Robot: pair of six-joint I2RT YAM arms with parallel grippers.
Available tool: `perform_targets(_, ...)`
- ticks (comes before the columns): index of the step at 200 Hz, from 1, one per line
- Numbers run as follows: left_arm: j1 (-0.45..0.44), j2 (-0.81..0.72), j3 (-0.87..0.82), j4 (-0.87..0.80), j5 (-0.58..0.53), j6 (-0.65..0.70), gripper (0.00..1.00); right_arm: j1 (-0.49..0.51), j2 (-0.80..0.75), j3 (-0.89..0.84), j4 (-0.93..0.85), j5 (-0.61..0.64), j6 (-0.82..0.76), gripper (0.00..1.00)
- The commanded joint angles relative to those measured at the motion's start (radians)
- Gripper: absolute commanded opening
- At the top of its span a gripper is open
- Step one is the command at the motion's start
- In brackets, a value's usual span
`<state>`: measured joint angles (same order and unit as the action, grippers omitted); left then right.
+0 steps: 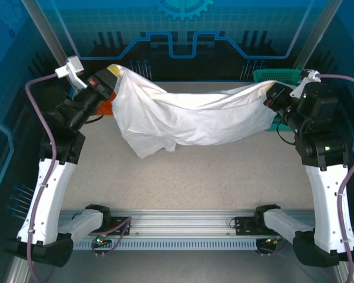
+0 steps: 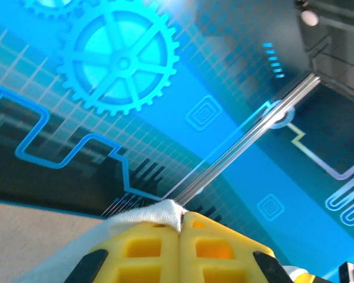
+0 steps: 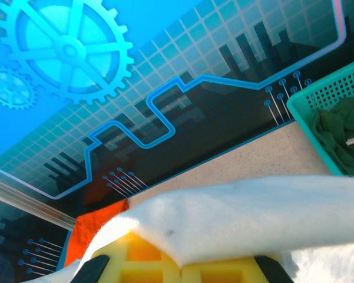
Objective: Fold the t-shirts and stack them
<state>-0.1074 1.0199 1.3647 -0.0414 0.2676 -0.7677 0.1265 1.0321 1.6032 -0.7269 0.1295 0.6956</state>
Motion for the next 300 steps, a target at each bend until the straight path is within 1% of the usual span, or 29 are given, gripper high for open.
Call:
perform_targets(1, 0.009, -0.017, 0.064, 0.061, -0.001, 0.011, 0.01, 0.014, 0.001, 0.035, 0.053, 0.038, 0.018, 0.0)
perform_targets(32, 0.009, -0.02, 0.059, -0.012, -0.033, -0.02, 0.0, 0.021, 0.044, 0.044, 0.003, 0.043, 0.022, 0.0)
perform_targets(51, 0.008, -0.084, -0.033, -0.081, -0.059, -0.072, 0.0, 0.051, 0.04, 0.018, -0.067, 0.076, 0.04, 0.0)
perform_targets(65, 0.006, -0.154, -0.135, -0.18, -0.095, -0.091, 0.0, 0.086, 0.012, -0.063, -0.117, 0.103, 0.065, 0.0)
perform_targets(87, 0.006, -0.274, -0.267, -0.404, -0.214, -0.097, 0.0, 0.151, -0.067, -0.248, -0.188, 0.154, 0.144, 0.0)
perform_targets(101, 0.007, -0.323, -0.294, -0.515, -0.272, -0.087, 0.0, 0.19, -0.11, -0.331, -0.265, 0.194, 0.211, 0.0)
perform_targets(118, 0.008, -0.342, -0.287, -0.548, -0.295, -0.073, 0.0, 0.235, -0.14, -0.385, -0.307, 0.226, 0.236, 0.0)
perform_targets(134, 0.008, -0.306, -0.266, -0.52, -0.302, -0.067, 0.0, 0.26, -0.138, -0.39, -0.289, 0.273, 0.221, 0.0)
perform_targets(146, 0.008, -0.238, -0.232, -0.517, -0.328, -0.081, 0.0, 0.26, -0.093, -0.364, -0.257, 0.319, 0.192, 0.0)
perform_targets(158, 0.012, -0.132, -0.196, -0.511, -0.342, -0.113, 0.0, 0.248, 0.024, -0.289, -0.242, 0.367, 0.137, 0.0)
perform_targets(172, 0.021, 0.028, -0.136, -0.493, -0.332, -0.143, 0.0, 0.207, 0.183, -0.186, -0.252, 0.373, 0.086, 0.0)
perform_targets(180, 0.028, 0.125, -0.098, -0.487, -0.318, -0.154, 0.0, 0.172, 0.292, -0.123, -0.266, 0.348, 0.069, 0.03)
perform_targets(192, 0.043, 0.28, -0.019, -0.521, -0.3, -0.175, 0.19, 0.111, 0.44, -0.048, -0.275, 0.273, 0.052, 0.12)
perform_targets(196, 0.051, 0.336, 0.004, -0.53, -0.278, -0.178, 0.28, 0.09, 0.491, -0.028, -0.276, 0.235, 0.047, 0.19)
perform_targets(200, 0.063, 0.384, 0.032, -0.543, -0.247, -0.182, 0.39, 0.069, 0.538, -0.009, -0.277, 0.197, 0.042, 0.3)
perform_targets(201, 0.065, 0.397, 0.038, -0.548, -0.239, -0.183, 0.41, 0.06, 0.557, -0.001, -0.278, 0.182, 0.04, 0.36)
perform_targets(202, 0.068, 0.408, 0.044, -0.552, -0.233, -0.182, 0.44, 0.06, 0.557, -0.001, -0.278, 0.182, 0.04, 0.36)
perform_targets(204, 0.073, 0.429, 0.058, -0.565, -0.221, -0.182, 0.5, 0.052, 0.58, 0.006, -0.28, 0.165, 0.038, 0.42)
perform_targets(205, 0.075, 0.439, 0.065, -0.571, -0.214, -0.18, 0.52, 0.042, 0.597, 0.014, -0.284, 0.152, 0.037, 0.48)
perform_targets(208, 0.079, 0.477, 0.09, -0.595, -0.201, -0.174, 0.59, 0.033, 0.62, 0.022, -0.288, 0.138, 0.037, 0.52)
perform_targets(214, 0.084, 0.534, 0.132, -0.642, -0.186, -0.153, 0.68, 0.007, 0.671, 0.049, -0.311, 0.099, 0.039, 0.6)
perform_targets(223, 0.086, 0.593, 0.178, -0.696, -0.18, -0.103, 0.77, -0.021, 0.731, 0.093, -0.36, 0.045, 0.04, 0.68)
perform_targets(234, 0.086, 0.595, 0.171, -0.742, -0.204, -0.053, 0.8, -0.03, 0.735, 0.095, -0.368, 0.032, 0.025, 0.8)
perform_targets(236, 0.086, 0.588, 0.159, -0.742, -0.21, -0.046, 0.8, -0.03, 0.721, 0.081, -0.356, 0.032, 0.018, 0.84)
perform_targets(244, 0.086, 0.545, 0.101, -0.738, -0.24, -0.025, 0.82, -0.029, 0.679, 0.033, -0.326, 0.027, 0.005, 0.89)
perform_targets(255, 0.088, 0.462, 0.0, -0.737, -0.27, -0.013, 0.84, -0.03, 0.598, -0.071, -0.277, 0.014, -0.005, 0.89)
perform_targets(270, 0.087, 0.352, -0.141, -0.737, -0.261, 0.016, 0.81, -0.036, 0.474, -0.237, -0.22, -0.022, -0.01, 0.88)
perform_targets(295, 0.065, 0.189, -0.368, -0.781, -0.137, 0.053, 0.64, -0.055, 0.296, -0.545, -0.189, -0.054, 0.032, 0.83)
perform_targets(300, 0.055, 0.164, -0.407, -0.791, -0.113, 0.058, 0.58, -0.061, 0.263, -0.596, -0.192, -0.056, 0.05, 0.83)
